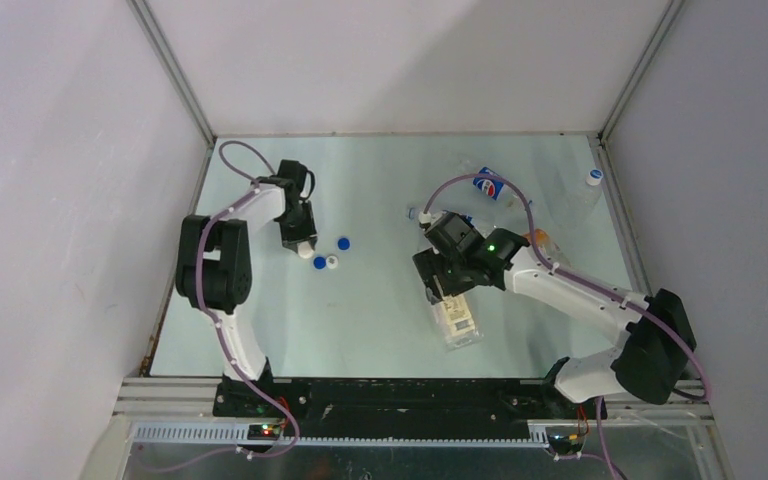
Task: Screw on the bottle caps
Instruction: Pick up the plastic bottle at the center of the board.
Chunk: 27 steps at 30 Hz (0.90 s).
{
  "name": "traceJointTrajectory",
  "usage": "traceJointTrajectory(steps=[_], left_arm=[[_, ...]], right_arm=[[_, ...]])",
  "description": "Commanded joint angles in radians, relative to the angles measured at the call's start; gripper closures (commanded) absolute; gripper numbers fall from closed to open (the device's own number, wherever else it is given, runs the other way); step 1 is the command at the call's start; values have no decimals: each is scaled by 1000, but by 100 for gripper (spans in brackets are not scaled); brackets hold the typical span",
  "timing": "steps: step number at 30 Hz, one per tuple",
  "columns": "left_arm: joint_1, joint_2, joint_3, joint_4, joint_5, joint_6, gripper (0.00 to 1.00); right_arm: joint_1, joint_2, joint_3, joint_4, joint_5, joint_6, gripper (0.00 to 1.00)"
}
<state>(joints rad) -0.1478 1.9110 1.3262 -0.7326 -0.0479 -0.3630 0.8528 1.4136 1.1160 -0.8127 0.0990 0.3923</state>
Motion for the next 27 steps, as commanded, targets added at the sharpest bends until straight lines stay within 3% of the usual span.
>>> traceJointTrajectory(steps=[1,8,14,21,27], left_arm=[[4,-107,-20,6,20,31,69],[-45,-219,-73,10,69,28,73],[-242,-268,-105,31,71,-3,71],[-504,-161,-59,119,82,-78,69],[-610,-79,-48,189,74,-114,64]], right_arm=[[-8,-57,6,9,34,5,65],[-12,-109,-8,-10,50,19,66],[-19,-170,-41,-12,63,57,66],[-24,-264,-93,21,92,101,67],[-52,-349,-135,41,118,152,69]])
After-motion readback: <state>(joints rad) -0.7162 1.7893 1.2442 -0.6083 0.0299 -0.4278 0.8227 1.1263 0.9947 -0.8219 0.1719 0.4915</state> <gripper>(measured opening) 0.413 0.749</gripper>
